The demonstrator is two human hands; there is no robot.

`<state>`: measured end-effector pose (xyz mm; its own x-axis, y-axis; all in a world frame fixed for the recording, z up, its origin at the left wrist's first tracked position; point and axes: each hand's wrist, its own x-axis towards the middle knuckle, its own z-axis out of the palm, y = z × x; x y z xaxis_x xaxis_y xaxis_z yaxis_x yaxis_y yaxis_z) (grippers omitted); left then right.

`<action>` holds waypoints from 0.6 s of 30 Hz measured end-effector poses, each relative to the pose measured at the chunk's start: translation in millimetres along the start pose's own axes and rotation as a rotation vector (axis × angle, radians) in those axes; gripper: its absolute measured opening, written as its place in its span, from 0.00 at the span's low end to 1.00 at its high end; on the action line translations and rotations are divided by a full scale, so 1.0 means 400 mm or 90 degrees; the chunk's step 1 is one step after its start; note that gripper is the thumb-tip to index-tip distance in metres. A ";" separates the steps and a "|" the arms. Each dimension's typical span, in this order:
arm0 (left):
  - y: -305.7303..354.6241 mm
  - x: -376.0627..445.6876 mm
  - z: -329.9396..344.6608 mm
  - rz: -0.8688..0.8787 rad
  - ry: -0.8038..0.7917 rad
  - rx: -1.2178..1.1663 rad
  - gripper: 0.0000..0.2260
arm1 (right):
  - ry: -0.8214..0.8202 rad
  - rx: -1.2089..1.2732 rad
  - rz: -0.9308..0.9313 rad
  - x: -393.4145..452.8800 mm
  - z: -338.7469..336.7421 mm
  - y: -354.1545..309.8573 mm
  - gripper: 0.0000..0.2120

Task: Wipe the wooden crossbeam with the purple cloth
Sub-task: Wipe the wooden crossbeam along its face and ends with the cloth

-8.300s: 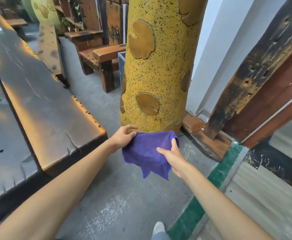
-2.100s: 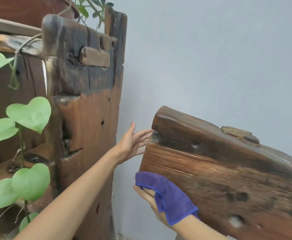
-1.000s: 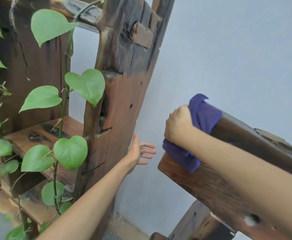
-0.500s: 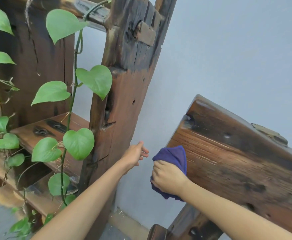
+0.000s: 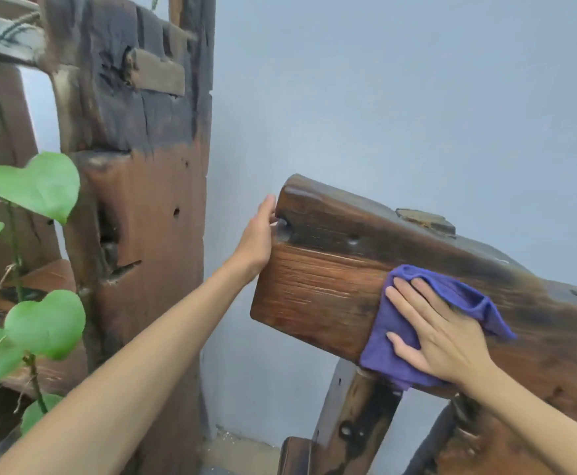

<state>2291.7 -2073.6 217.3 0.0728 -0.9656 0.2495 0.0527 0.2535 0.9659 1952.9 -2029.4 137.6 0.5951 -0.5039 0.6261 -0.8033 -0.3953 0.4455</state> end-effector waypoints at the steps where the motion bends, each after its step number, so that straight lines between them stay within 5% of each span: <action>1: 0.045 0.022 0.006 0.011 -0.012 -0.024 0.27 | 0.012 0.003 0.023 -0.003 -0.010 0.022 0.41; 6: 0.174 0.085 0.034 0.078 -0.090 0.098 0.23 | 0.080 0.003 0.230 0.098 -0.060 0.011 0.38; 12: 0.103 0.107 0.058 0.172 0.037 0.037 0.11 | 0.192 0.108 0.470 0.365 -0.093 -0.165 0.30; 15: 0.101 0.126 0.056 0.166 0.010 0.005 0.09 | 0.199 0.136 0.391 0.450 -0.075 -0.272 0.32; 18: 0.102 0.133 0.055 0.191 0.008 0.042 0.10 | 0.132 0.156 0.146 0.405 -0.008 -0.314 0.36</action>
<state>2275.7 -2116.0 271.4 0.0885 -0.8471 0.5240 -0.0374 0.5229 0.8516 2150.4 -2058.7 185.2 0.3629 -0.4450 0.8187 -0.8709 -0.4744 0.1282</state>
